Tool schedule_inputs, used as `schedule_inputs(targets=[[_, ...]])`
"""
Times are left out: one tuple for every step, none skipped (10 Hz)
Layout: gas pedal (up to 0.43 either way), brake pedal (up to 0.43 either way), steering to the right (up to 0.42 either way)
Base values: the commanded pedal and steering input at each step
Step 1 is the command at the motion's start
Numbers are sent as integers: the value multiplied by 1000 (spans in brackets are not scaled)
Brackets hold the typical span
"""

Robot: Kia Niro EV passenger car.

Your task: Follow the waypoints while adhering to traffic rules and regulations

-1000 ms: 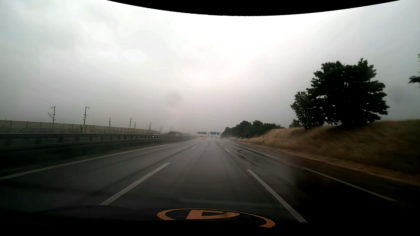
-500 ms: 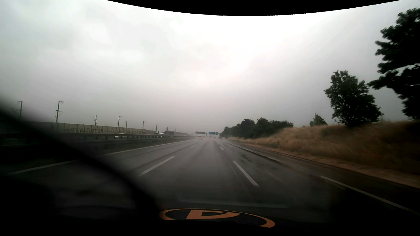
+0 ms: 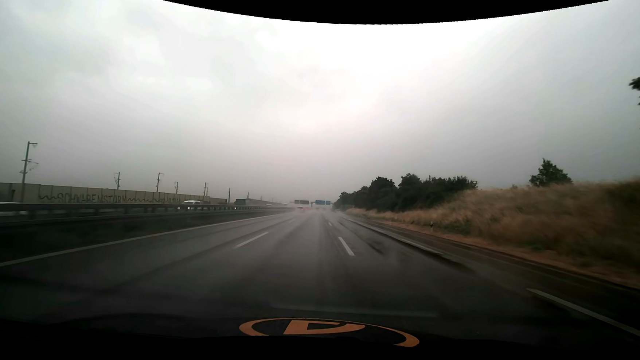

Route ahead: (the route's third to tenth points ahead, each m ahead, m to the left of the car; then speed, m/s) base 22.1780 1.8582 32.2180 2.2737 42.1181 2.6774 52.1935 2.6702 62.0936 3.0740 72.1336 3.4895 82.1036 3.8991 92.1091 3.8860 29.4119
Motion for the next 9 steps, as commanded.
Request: schedule_inputs(targets=[[228, 0, 1], [228, 0, 0], [228, 0, -1], [228, 0, -2], [228, 0, -2], [240, 0, -2], [240, 0, -2], [240, 0, -2], [240, 0, -2]])
